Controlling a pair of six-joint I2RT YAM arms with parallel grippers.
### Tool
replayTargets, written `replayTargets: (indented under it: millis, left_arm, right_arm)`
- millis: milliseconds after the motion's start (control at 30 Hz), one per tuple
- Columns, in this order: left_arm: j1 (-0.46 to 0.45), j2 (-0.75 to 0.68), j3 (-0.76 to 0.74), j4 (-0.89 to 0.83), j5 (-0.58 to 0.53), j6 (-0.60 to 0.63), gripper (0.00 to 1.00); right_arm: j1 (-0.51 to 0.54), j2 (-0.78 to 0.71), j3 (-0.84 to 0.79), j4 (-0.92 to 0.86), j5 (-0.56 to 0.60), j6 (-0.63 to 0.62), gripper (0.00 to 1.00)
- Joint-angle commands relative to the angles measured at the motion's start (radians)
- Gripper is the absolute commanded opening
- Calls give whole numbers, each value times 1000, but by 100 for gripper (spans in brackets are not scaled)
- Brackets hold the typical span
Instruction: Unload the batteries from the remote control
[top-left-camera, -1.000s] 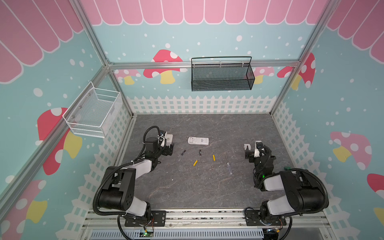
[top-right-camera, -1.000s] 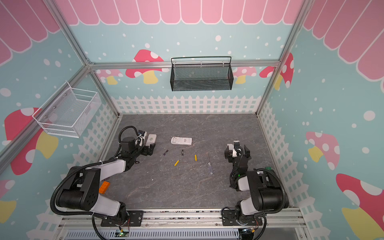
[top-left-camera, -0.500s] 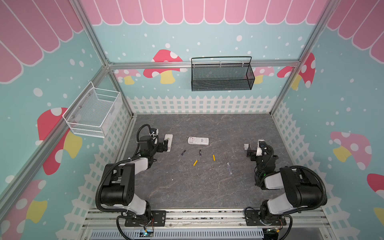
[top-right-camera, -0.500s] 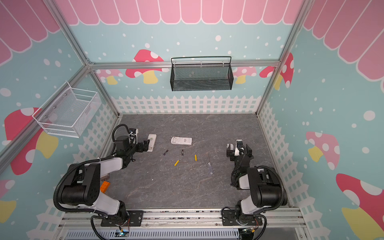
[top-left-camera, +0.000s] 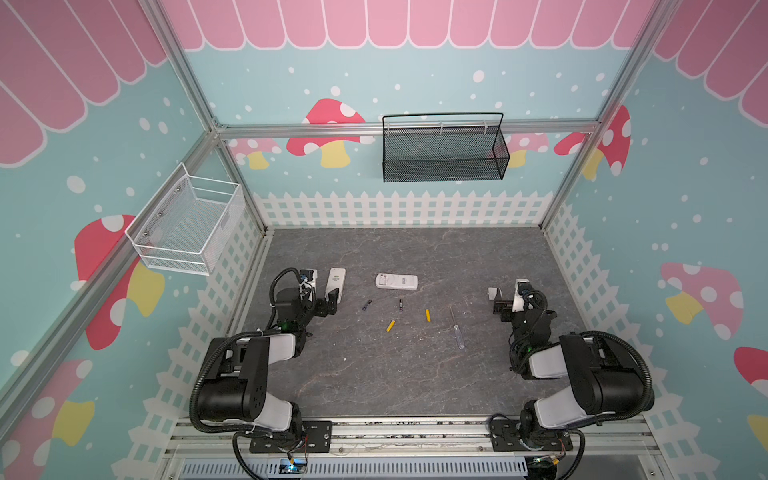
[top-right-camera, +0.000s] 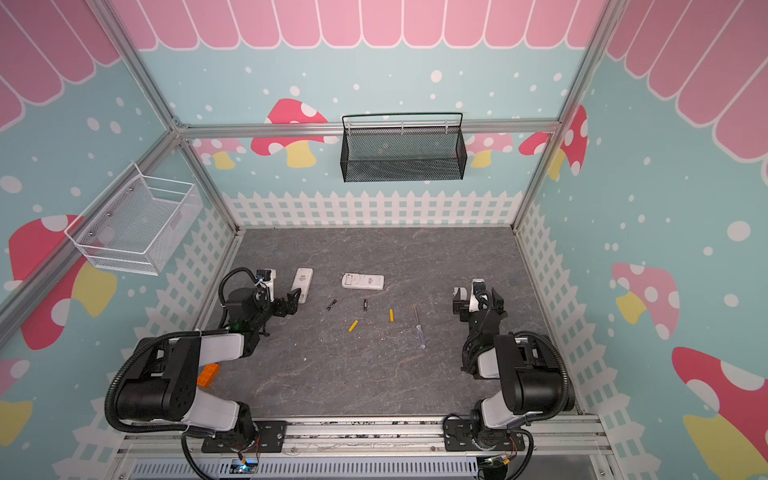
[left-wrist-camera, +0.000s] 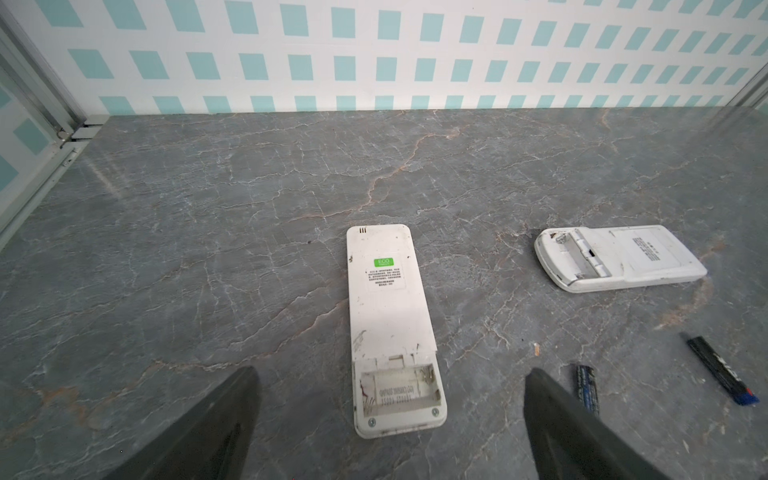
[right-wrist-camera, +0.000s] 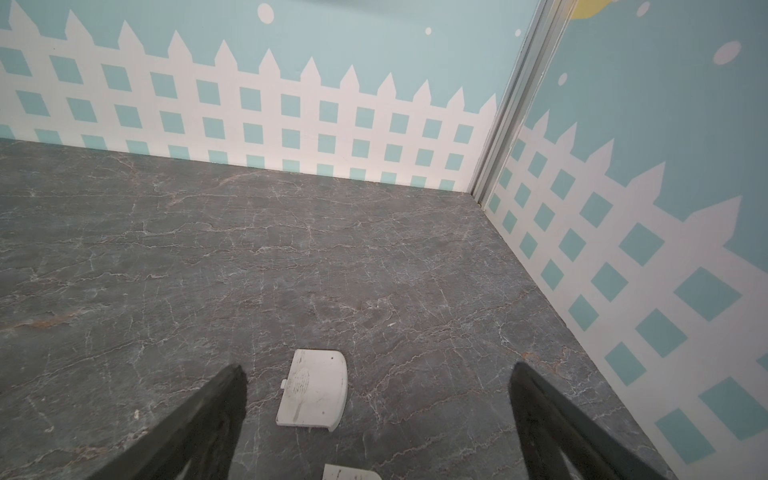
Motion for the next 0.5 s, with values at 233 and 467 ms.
replayTargets:
  millis: [233, 467]
  left_arm:
    - [-20, 47, -21, 186, -156, -40, 100]
    - [-17, 45, -21, 187, -172, -48, 100]
  right_arm:
    - [-1, 1, 10, 19, -4, 3, 99]
    - [-1, 0, 13, 16, -5, 3, 99]
